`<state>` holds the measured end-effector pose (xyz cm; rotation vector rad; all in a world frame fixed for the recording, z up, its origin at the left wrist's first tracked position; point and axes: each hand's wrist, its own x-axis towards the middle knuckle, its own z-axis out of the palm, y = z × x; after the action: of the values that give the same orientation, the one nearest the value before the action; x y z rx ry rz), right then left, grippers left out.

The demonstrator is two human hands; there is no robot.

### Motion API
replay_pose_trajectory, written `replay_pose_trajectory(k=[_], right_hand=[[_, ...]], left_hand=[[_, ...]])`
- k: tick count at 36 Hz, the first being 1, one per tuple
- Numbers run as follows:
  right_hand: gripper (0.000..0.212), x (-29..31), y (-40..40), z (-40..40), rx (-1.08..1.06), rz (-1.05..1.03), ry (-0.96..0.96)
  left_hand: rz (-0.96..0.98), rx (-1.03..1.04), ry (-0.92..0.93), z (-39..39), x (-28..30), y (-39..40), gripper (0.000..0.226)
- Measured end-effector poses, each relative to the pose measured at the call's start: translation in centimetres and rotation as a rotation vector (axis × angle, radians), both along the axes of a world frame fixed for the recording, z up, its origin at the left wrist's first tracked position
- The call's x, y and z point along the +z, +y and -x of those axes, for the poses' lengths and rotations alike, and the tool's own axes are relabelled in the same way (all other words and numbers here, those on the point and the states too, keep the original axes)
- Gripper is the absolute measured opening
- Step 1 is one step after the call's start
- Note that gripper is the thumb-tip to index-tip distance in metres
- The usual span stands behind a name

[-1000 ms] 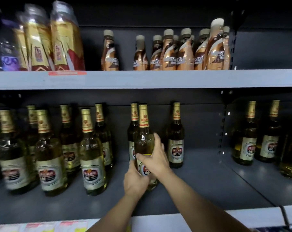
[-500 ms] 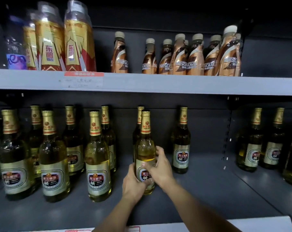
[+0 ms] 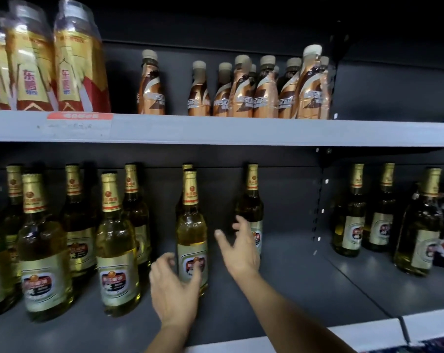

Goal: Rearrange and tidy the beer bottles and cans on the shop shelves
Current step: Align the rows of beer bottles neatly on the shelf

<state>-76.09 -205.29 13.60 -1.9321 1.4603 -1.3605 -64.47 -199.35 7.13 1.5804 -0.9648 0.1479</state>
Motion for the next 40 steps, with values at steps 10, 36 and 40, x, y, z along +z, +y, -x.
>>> replay_pose_trajectory(k=[10,36,40], right_hand=[[0.04,1.3,-5.9,16.4,-0.554,0.121,-0.067],[0.093,-2.2,-14.3,44.6,-0.39,-0.054,-0.116],[0.096,-2.3,-15.6,45.3,-0.368,-0.141,-0.115]], left_hand=[[-0.022,-0.397,-0.156,10.4,2.1,-5.0,0.03],[-0.536,-0.923,-0.03,44.3,2.5,-20.3,0.1],[-0.54,-0.984,0.033,46.1,1.9,-21.1,0.096]])
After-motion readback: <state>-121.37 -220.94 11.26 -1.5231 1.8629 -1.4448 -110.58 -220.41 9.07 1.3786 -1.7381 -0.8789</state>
